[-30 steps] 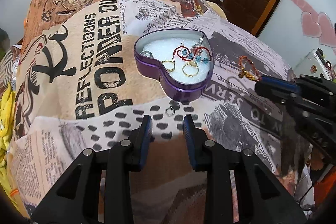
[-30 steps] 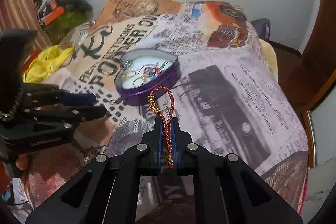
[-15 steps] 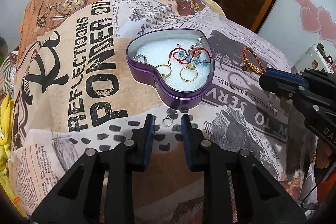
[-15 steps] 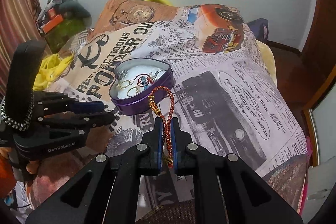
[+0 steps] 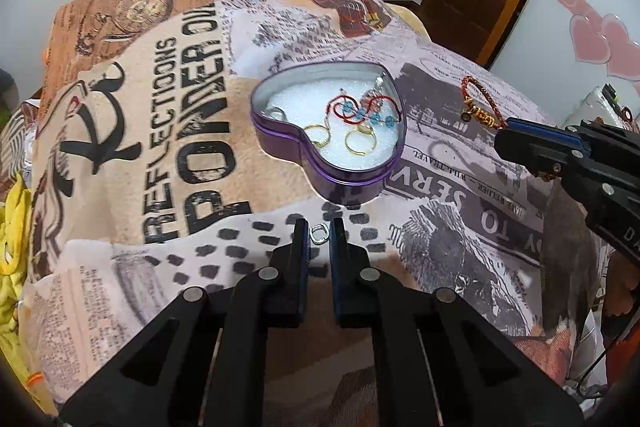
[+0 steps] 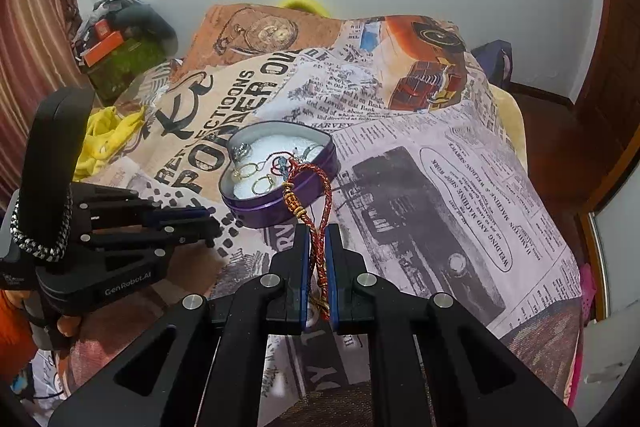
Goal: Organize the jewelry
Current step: 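Lift the wire bracelet and carry it over the heart tin with the right gripper, then lower the wire bracelet into the tin and open the right gripper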
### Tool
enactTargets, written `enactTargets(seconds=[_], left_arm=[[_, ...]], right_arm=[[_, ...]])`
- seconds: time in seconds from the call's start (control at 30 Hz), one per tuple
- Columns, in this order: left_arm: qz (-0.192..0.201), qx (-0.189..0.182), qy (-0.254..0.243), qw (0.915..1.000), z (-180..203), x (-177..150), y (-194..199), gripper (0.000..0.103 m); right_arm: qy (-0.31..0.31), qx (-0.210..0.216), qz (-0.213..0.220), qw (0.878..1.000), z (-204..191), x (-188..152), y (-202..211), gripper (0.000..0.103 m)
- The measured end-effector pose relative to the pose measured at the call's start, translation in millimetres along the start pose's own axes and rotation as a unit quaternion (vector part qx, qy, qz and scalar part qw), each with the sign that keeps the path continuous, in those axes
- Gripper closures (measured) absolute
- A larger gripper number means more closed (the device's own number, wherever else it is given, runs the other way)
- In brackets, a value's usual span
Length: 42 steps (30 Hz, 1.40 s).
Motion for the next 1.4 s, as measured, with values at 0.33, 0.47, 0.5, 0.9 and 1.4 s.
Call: enactTargets(seconds=[0.33,0.47,0.5,0.9,1.4], left_arm=[[0.050,0.024,0.004,0.9985,-17,19,43,0.095],[0.070,0.028,0.002,0.9972,-20,31,55,0.095],[0.073,0.029,0.001,0.9969,-20,34,57,0.095],[0.091,0.026,-0.011,0.9954,-18,59,57,0.095],[0.064,0.000,-0.003,0.9979,-23,67,18,0.095]], right_arm=[[0.002,0.009,0.021,1.000,-11,21,3,0.096],[0.004,0.012,0.030,0.999,-17,31,4,0.096],[0.004,0.014,0.033,0.999,-18,34,4,0.096],[0.007,0.028,0.049,0.998,-31,58,-5,0.096],[0.010,0.036,-0.009,0.999,-26,51,-52,0.096]])
Point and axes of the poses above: each gripper's, at about its wrist camera, not at the fingertips, and y roughly against the way its jaws point, z to its right, x to its top, the point moved 7 cm from there along -y, roughly the way its jaws point, and after that the axes turned 12 degrees about -y, right-handed, at the moved point
